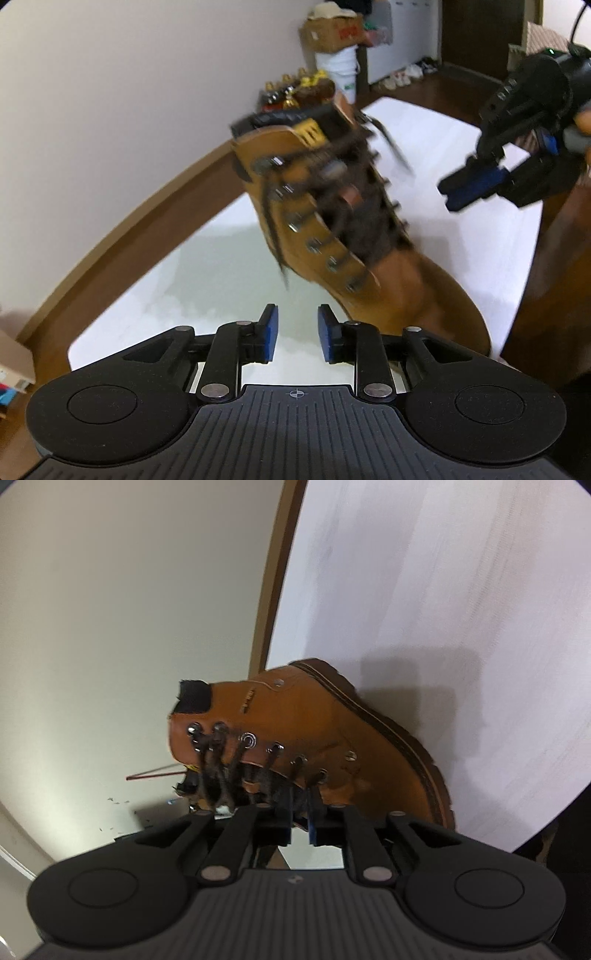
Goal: Lace up shoes with both hands
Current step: 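Release the boot with the left gripper and set it upright on the table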
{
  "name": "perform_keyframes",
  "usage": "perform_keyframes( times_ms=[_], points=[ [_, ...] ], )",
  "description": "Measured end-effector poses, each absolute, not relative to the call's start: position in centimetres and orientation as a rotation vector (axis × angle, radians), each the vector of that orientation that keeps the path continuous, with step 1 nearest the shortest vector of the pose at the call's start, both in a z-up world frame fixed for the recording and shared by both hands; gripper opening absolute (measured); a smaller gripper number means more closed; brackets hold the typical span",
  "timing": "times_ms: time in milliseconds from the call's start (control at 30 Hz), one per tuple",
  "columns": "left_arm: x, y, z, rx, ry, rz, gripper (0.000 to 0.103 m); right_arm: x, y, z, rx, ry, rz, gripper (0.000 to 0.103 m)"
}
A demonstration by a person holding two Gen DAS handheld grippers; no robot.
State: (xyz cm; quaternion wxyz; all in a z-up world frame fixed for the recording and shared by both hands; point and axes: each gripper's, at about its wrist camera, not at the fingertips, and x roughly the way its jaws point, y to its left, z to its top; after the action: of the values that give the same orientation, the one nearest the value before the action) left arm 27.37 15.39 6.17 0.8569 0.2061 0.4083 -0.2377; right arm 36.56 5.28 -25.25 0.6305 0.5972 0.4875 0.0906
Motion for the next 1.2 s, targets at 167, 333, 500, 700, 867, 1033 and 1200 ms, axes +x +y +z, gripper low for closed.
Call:
perform_keyframes(
  times_ms=[167,333,500,700,867,1033,1200],
  points=[
    [27.1,14.5,6.8,0.332,0.91,-0.453,0.035,36.0,2.2,-26.3,1.36,1.13,0.199,0.018],
    [27.9,13.6,7.6,0.149,1.007,-0.34,0.042,36.2,2.7,-25.3,1.241,1.158,0.224,0.026],
    [28.5,12.4,7.4,0.094,1.029,-0.275,0.045,38.2,-2.4,-25.5,1.067,1.164,0.284,0.028],
    [27.9,11.8,7.2,0.077,1.028,-0.23,0.047,38.4,-9.3,-26.1,0.922,1.148,0.323,0.032],
    [27.0,12.3,6.8,0.056,1.03,-0.222,0.048,36.6,-16.6,-26.7,0.871,1.17,0.313,0.033],
    [26.4,13.4,5.9,0.032,1.008,-0.254,0.048,30.9,-21.9,-27.3,0.82,1.174,0.266,0.033],
    [26.4,14.2,4.9,0.042,0.923,-0.335,0.049,26.4,-25.3,-24.9,0.673,1.118,0.252,0.034]
  ],
)
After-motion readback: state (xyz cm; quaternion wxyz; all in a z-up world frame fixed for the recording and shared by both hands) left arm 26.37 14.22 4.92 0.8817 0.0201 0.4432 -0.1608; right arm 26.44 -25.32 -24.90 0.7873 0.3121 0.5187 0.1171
